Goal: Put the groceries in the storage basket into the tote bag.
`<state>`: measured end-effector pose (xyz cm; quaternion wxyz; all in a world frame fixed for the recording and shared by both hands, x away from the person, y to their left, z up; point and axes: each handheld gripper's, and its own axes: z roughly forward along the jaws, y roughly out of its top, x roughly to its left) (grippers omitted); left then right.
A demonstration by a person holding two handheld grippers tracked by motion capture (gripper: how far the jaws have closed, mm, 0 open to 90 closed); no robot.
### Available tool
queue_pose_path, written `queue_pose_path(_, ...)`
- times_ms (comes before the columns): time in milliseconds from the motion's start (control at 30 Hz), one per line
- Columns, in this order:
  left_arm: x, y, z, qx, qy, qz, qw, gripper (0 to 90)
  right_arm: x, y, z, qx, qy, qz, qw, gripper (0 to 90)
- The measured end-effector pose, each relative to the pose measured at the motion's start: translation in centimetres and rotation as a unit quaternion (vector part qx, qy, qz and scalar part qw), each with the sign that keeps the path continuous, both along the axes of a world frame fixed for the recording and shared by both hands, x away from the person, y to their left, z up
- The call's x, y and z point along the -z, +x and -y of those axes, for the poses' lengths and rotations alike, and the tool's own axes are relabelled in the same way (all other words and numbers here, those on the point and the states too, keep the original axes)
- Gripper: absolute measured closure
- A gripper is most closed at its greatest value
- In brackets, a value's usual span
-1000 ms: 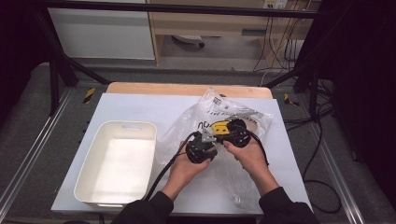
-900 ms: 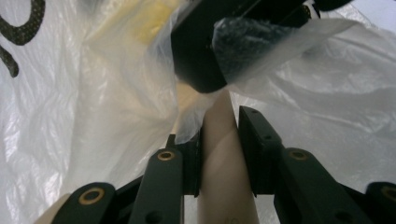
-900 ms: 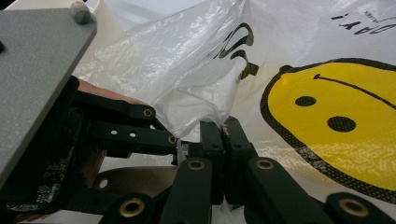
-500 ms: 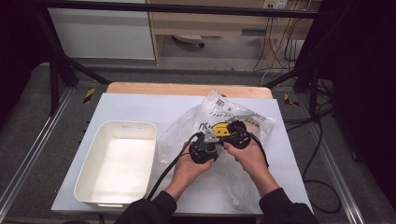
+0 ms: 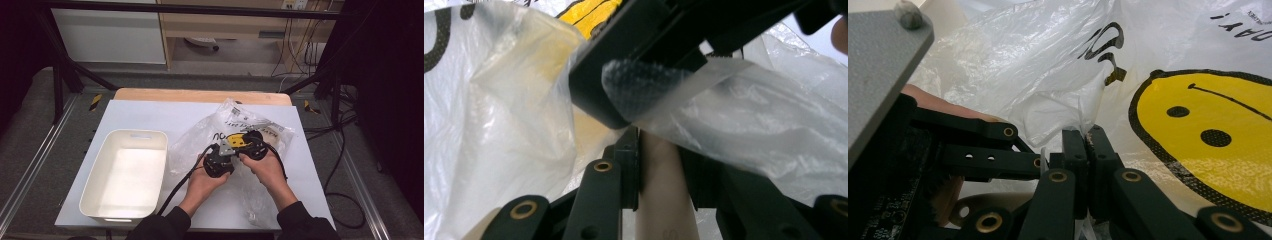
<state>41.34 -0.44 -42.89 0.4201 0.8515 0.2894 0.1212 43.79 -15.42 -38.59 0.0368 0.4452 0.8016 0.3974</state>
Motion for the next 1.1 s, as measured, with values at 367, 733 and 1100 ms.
queue_pose_path(367,0.4,0.3,0.2,0.001,-0.004,0.006,1.0,70.9,0.3,-0.1,0.2,0.003,-0.001,-0.002,1.0,90.0)
queue_pose_path(733,0.4,0.4,0.2,0.001,-0.005,0.01,0.9999,71.1,0.4,-0.1,0.8,0.009,0.0,-0.003,1.0,90.0)
queue_pose_path(1100,0.7,0.4,0.2,0.0,-0.005,0.016,0.9999,71.2,-0.5,0.2,2.1,0.024,0.005,0.007,0.9997,90.0)
